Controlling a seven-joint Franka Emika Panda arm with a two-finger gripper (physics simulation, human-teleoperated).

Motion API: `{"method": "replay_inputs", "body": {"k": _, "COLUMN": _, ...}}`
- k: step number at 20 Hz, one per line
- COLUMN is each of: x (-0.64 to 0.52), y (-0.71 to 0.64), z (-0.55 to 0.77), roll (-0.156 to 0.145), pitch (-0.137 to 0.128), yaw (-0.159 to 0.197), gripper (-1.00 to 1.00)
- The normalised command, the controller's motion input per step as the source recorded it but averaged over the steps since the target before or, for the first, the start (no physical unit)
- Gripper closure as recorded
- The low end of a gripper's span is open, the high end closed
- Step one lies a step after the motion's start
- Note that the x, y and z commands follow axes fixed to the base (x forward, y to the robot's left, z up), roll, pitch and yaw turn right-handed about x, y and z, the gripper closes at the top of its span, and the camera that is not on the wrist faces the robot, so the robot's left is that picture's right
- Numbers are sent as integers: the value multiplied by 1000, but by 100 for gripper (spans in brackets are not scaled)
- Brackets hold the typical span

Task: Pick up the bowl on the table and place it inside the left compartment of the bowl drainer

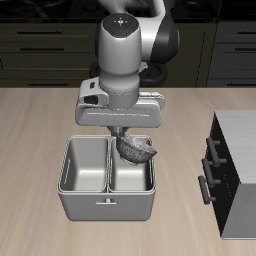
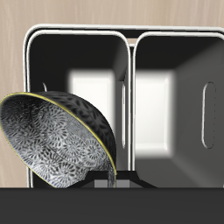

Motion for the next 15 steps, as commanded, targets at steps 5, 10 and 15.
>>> {"method": "replay_inputs", "body": {"k": 5, "x": 39, "y": -40, "z": -303, "roll": -8, "pitch": 37, "yaw": 8, "gripper": 100}}
{"method": "replay_inputs", "body": {"k": 10, "x": 25, "y": -8, "z": -300, "roll": -9, "pitch": 42, "yaw": 10, "gripper": 100}}
{"method": "replay_inputs", "body": {"k": 15, "x": 11, "y": 75, "z": -123, "roll": 2, "pitch": 15, "yaw": 61, "gripper": 100}}
